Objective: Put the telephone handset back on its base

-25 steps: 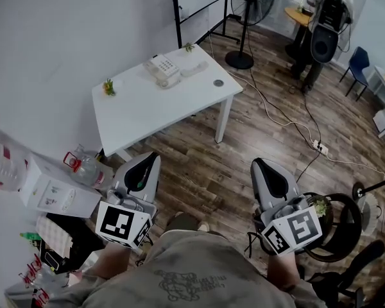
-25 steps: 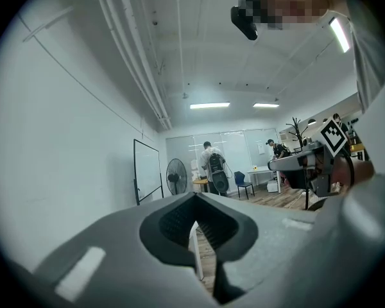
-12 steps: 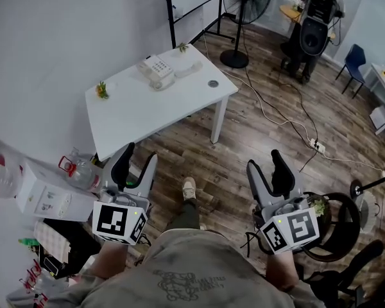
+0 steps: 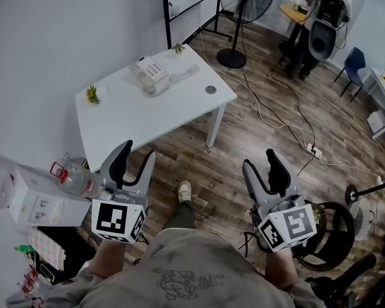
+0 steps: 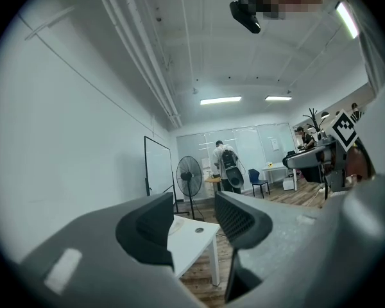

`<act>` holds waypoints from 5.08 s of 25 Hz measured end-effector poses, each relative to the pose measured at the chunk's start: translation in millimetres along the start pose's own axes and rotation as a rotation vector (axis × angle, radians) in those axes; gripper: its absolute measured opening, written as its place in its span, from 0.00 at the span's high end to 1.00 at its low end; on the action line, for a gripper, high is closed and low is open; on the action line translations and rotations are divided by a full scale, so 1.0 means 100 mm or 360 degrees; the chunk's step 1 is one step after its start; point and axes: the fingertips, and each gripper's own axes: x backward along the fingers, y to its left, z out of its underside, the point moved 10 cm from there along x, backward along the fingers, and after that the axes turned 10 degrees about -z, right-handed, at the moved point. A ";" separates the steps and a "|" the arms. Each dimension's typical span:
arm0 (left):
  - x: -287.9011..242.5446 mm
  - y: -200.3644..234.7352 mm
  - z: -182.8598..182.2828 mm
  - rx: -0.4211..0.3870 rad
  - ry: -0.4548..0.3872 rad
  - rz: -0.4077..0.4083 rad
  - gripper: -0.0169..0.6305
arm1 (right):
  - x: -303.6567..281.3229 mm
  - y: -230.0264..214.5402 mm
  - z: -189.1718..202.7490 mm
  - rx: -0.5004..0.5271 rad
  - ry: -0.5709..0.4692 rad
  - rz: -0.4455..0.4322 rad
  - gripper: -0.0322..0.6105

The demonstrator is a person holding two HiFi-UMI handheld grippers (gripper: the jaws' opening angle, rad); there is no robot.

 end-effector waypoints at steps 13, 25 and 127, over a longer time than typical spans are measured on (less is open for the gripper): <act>-1.63 0.55 0.00 -0.0003 0.0065 0.0077 0.67 | -1.51 -0.80 -0.13 -0.0006 0.0144 -0.0027 0.56; -2.88 1.09 0.10 0.0017 0.0098 0.0122 0.67 | -2.77 -1.31 -0.23 0.0047 0.0203 -0.0082 0.56; -6.33 0.77 3.01 -0.0609 0.1525 0.0614 0.51 | -6.07 -3.33 1.03 -0.0207 0.0993 -0.1082 0.56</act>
